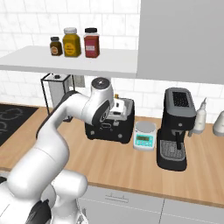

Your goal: Start the toaster. Once the lever pops up, take the bread to the plate on the dining counter.

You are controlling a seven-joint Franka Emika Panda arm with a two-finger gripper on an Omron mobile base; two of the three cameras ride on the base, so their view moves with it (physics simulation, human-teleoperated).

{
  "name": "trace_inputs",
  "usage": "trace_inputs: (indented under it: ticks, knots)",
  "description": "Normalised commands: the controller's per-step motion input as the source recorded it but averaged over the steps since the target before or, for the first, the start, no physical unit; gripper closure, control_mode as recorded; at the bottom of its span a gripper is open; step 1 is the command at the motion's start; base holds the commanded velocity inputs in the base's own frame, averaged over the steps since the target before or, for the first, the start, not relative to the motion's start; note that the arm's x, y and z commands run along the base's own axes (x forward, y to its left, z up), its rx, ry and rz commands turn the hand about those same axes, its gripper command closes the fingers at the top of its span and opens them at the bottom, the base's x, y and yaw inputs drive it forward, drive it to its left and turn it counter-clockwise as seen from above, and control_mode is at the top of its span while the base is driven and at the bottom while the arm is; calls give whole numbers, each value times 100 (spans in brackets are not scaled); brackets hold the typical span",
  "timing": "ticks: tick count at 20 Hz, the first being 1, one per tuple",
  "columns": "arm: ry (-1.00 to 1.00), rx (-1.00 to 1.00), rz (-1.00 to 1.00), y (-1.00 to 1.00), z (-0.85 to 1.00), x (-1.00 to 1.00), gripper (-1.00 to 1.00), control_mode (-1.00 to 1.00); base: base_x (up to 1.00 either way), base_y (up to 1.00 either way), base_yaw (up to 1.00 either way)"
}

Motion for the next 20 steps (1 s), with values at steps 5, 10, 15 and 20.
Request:
trace_inputs:
  ticks: [5, 10, 15, 20]
  knots:
    - [-6, 0, 0, 0, 0, 30, -100, -100, 0, 0, 0]
    - [0, 0, 0, 0, 0, 28, -100, -100, 0, 0, 0]
    - [-2, 0, 0, 0, -5, 33, -100, -100, 0, 0, 0]
    - [0, 0, 0, 0, -37, 8, -100, -100, 0, 0, 0]
